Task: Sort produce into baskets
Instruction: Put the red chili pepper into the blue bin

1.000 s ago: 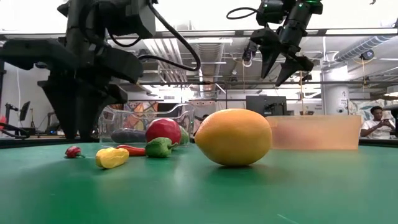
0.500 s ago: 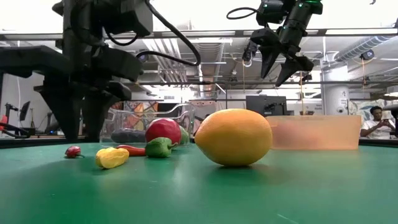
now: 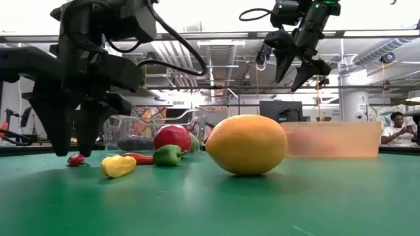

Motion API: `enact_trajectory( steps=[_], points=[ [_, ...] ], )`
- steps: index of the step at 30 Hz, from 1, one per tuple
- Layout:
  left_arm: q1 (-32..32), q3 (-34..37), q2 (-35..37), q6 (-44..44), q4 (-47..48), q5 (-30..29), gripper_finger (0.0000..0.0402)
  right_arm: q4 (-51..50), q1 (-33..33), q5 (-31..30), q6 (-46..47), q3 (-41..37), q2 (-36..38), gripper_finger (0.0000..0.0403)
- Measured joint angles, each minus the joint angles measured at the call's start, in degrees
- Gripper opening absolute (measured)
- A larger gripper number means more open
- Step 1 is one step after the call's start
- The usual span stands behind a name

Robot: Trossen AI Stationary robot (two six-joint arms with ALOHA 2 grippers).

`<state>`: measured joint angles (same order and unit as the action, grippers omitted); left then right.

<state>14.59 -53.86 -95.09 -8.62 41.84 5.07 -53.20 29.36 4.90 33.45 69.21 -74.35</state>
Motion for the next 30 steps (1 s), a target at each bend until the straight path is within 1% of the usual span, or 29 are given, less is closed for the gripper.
enact_trajectory(
  steps=[3,6,10,15,17,23,25,30],
  points=[
    [0.0,0.46,0.0,-0.08,-0.43,-0.15,0.0166,0.25,0.0,-0.01,0.0,0.0,0.0,0.0256],
    [0.0,0.98,0.0,-1.58,-0.37,-2.73,0.0164,0.34,0.0,-0.01,0.0,0.0,0.0,0.0256],
    [0.0,1.07,0.0,-1.95,-0.66,-3.07,0.015,0.51,0.0,-0.01,0.0,0.0,0.0,0.0256],
    [0.0,1.07,-0.29,-1.95,-0.81,-2.86,0.0107,1.43,0.0,-0.01,0.07,0.0,0.0,0.0256],
    [0.0,1.07,-0.53,-1.94,-0.81,-1.62,0.0087,1.45,0.0,-0.01,0.27,0.0,0.0,0.0256],
    [0.0,1.07,-0.66,-2.15,-0.96,0.12,0.0016,1.54,0.0,-0.01,0.62,0.0,0.0,0.0256],
    [0.0,1.07,-0.68,-2.26,-0.96,0.18,0.0007,1.61,0.0,-0.01,0.63,-0.02,0.0,0.0256],
    [0.0,1.07,-0.58,-2.4,-1.17,0.34,0.0008,1.61,0.0,-0.01,0.67,0.0,0.0,0.0256]
  ],
)
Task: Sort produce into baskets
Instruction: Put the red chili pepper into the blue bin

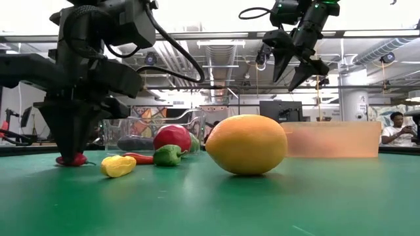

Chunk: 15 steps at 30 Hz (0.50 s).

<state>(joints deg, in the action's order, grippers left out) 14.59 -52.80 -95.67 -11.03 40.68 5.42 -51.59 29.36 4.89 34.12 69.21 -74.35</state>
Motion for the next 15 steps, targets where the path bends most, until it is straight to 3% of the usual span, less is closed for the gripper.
enact_trajectory(
  steps=[9,15],
  points=[
    [-0.13,0.02,5.3,-0.24,-0.1,-0.57,0.0002,0.04,-0.13,-0.02,0.42,0.0,0.0,0.0256],
    [-0.38,-0.84,14.37,-2.81,-0.05,-7.31,0.0001,0.11,-0.24,-0.42,0.37,0.0,0.0,0.0256]
  ],
)
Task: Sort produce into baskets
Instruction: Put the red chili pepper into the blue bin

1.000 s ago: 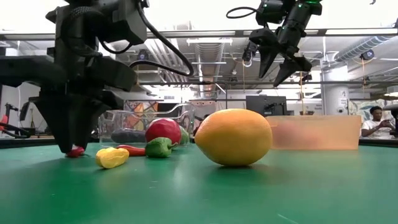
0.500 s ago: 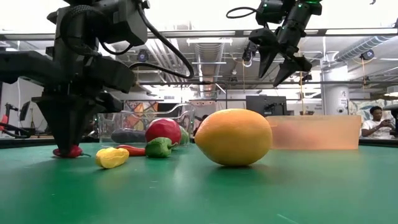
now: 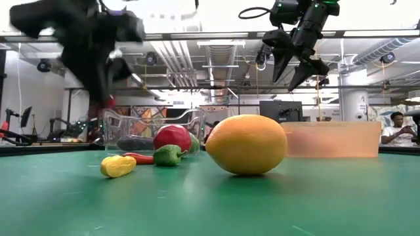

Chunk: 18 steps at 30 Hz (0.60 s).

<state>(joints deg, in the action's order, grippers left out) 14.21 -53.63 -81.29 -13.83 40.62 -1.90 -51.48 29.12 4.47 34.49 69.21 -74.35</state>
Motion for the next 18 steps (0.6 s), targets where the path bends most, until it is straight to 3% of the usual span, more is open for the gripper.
enact_trajectory(
  steps=[10,18],
  points=[
    [-0.5,-2.83,16.23,-3.48,-3.66,-14.88,0.0001,4.51,0.0,-0.02,-0.16,-0.02,0.0,0.0256],
    [-0.58,-2.88,25.37,-0.87,-19.57,-23.09,0.0001,12.11,-0.41,0.45,-0.28,-0.02,0.0,0.0256]
  ],
)
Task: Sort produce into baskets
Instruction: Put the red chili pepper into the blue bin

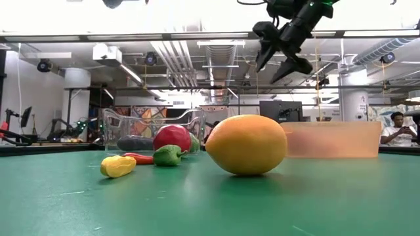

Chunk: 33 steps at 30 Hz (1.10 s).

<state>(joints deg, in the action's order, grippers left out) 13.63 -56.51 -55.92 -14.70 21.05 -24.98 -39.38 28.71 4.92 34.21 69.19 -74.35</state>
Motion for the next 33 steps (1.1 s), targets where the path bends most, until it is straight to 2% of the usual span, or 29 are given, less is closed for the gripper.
enact_trajectory(
  steps=[5,10,15,20,27,30,33],
  points=[
    [0.0,0.89,1.74,5.77,-12.05,0.1,0.0001,4.53,-1.16,0.12,-0.92,0.0,0.0,0.0256],
    [0.04,4.49,2.53,5.87,-17.1,1.52,0.0001,6.94,-1.6,0.07,-1.38,0.0,0.0,0.0256],
    [0.04,13.45,3.43,0.67,-27.61,1.58,0.0001,7.35,-1.6,0.04,-2.31,0.0,0.0,0.0256],
    [0.04,21.9,3.26,-10.23,-37.34,2.45,0.0001,7.32,-1.6,0.03,-3.03,0.0,0.0,0.0256],
    [0.04,23.81,3.32,-21.84,-36.37,13.48,0.0001,7.37,-1.6,-0.03,-4.73,0.0,0.0,0.0256],
    [0.11,20.99,3.3,-25.96,-29.09,20.62,0.0001,7.4,-1.58,-0.03,-4.92,0.0,0.0,0.0256],
    [0.66,15.41,2.86,-30.23,-15.15,26.89,0.0001,7.59,-1.58,-0.34,-5.28,0.0,0.0,0.0256]
  ],
)
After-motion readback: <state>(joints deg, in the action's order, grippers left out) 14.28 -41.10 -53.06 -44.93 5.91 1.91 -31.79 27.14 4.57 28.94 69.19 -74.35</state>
